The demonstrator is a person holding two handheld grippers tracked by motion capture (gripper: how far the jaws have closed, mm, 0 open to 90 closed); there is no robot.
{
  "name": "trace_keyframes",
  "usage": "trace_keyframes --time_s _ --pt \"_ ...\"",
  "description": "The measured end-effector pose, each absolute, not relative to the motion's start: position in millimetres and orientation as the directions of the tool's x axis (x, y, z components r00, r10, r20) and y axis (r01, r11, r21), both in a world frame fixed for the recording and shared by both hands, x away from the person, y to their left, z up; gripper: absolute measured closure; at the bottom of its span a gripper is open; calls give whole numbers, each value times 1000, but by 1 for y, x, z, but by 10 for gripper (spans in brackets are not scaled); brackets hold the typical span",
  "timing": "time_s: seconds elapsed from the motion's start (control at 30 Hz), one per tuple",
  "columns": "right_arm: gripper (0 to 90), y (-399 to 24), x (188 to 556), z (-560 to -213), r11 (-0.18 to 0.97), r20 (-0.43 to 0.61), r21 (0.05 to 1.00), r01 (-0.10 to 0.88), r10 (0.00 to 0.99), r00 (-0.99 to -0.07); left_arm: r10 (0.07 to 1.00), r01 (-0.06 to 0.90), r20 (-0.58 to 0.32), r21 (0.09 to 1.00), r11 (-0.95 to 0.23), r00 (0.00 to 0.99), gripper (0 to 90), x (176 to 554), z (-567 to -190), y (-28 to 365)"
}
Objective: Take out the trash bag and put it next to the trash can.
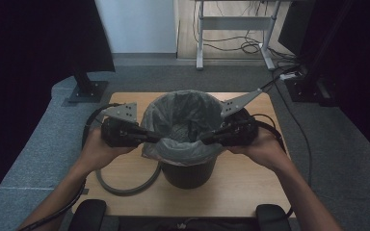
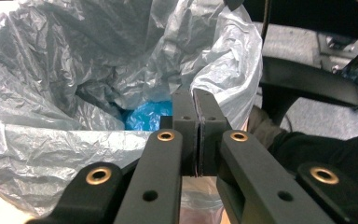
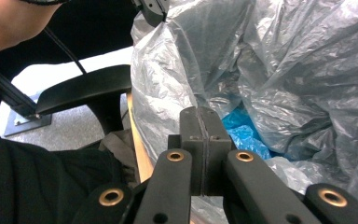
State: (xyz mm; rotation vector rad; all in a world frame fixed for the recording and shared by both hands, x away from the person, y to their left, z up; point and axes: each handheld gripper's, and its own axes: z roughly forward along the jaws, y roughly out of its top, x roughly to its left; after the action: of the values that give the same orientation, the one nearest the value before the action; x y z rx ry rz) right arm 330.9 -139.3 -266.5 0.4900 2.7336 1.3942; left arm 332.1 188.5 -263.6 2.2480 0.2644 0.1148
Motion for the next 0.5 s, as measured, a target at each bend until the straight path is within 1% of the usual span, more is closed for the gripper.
trace_keyframes --time_s 0.2,0.37,0.4,0.47,0.5 --pt "891 -141 336 -263 527 112 804 274 317 -942 282 171 11 774 -610 959 887 337 -261 191" --pt "881 -138 346 -264 538 102 795 281 338 -935 347 206 17 776 -597 938 887 353 -260 193" --pt "841 -138 348 -264 538 102 794 282 339 -935 359 211 26 770 -603 933 887 357 -260 193" --pt "673 -136 351 -265 536 107 791 294 352 -930 381 230 21 765 -602 924 888 364 -262 194" --pt "607 -136 352 -266 537 114 788 301 353 -928 393 240 18 765 -598 919 888 368 -262 195"
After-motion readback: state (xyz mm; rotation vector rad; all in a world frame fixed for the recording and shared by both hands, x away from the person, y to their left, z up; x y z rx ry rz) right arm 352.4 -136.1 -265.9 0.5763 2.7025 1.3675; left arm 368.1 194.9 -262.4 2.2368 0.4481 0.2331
